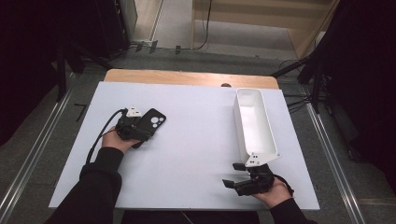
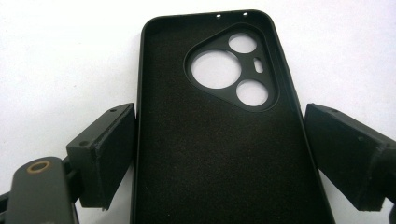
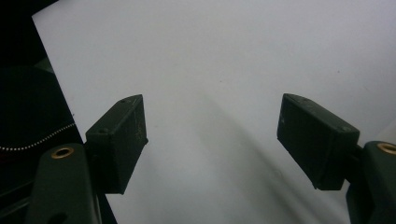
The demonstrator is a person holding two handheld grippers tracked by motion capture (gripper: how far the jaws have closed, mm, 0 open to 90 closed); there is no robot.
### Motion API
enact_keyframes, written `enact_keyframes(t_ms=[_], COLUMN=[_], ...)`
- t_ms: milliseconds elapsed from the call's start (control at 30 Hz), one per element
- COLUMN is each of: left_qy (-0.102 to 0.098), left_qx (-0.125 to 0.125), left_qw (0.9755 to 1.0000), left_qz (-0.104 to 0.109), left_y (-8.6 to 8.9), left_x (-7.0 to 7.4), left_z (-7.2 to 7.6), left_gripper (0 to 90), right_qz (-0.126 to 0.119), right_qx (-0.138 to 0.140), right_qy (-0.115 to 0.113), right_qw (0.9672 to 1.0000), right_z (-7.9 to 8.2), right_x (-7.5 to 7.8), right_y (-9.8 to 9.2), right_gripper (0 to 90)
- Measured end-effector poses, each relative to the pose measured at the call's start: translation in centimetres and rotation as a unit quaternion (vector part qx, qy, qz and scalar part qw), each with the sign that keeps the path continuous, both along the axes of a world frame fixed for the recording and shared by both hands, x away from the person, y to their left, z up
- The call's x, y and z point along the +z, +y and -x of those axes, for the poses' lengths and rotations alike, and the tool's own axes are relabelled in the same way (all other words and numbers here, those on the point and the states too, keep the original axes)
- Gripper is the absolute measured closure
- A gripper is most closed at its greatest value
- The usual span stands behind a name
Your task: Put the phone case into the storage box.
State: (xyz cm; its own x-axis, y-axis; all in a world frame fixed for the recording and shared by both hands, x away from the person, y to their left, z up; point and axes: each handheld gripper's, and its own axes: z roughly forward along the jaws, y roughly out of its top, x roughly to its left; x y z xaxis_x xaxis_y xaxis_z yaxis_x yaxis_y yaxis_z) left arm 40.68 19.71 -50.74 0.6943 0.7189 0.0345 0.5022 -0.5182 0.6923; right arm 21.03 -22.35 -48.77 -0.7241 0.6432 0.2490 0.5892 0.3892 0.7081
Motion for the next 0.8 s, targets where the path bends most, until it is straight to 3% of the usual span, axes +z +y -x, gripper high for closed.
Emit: enact_keyframes(t_ms=[367, 800], left_qy=[0.009, -0.02], left_qx=[0.003, -0.019], left_qw=[0.9999, 0.9984], left_qz=[0.011, 0.049], left_y=[0.1, -0.9], left_x=[0.3, 3.3], left_z=[0.1, 1.8], left_gripper=[13.9, 14.1], right_qz=[-0.005, -0.01], right_qx=[0.007, 0.008], right_qy=[-0.008, -0.019], right_qw=[0.9999, 0.9997], right_z=[0.1, 0.1], right_x=[0.2, 0.4], right_y=[0.2, 0.3], right_gripper=[22.4, 22.5])
